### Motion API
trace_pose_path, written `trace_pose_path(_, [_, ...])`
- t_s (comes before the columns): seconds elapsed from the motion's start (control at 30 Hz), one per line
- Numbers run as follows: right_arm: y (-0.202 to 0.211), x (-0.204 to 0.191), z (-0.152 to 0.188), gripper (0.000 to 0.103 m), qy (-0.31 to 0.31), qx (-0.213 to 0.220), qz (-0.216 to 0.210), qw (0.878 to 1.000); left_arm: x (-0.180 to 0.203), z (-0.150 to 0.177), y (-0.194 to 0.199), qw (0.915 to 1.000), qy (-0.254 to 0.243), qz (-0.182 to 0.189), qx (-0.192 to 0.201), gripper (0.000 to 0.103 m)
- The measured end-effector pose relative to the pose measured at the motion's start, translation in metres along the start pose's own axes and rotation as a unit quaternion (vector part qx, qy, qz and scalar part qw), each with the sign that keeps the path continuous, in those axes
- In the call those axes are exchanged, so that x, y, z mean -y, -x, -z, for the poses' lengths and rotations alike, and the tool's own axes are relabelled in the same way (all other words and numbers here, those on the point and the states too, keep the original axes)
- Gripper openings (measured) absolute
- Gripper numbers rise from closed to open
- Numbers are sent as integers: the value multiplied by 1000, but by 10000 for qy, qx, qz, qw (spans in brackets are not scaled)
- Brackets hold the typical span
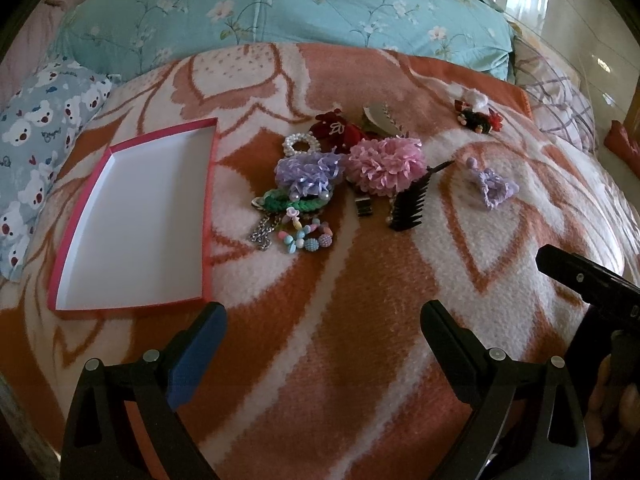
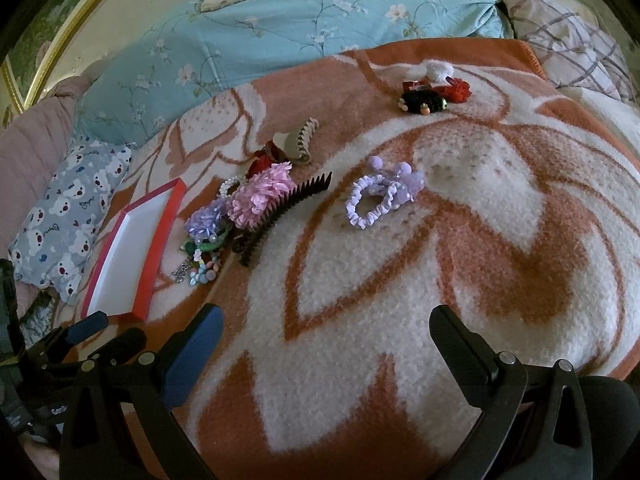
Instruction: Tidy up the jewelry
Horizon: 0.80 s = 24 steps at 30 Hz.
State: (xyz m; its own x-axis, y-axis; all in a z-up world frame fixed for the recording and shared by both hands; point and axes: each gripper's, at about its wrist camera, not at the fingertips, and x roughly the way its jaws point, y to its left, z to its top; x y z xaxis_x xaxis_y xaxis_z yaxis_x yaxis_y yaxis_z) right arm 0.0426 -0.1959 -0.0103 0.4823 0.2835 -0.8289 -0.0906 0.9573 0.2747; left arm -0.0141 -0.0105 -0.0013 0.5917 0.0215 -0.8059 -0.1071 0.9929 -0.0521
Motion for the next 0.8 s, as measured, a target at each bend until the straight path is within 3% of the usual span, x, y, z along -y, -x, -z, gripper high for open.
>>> trace_pose_path(0.8, [-2, -2, 0, 103, -29, -23, 26, 10000, -2, -3, -9, 9999, 35, 35, -94, 98])
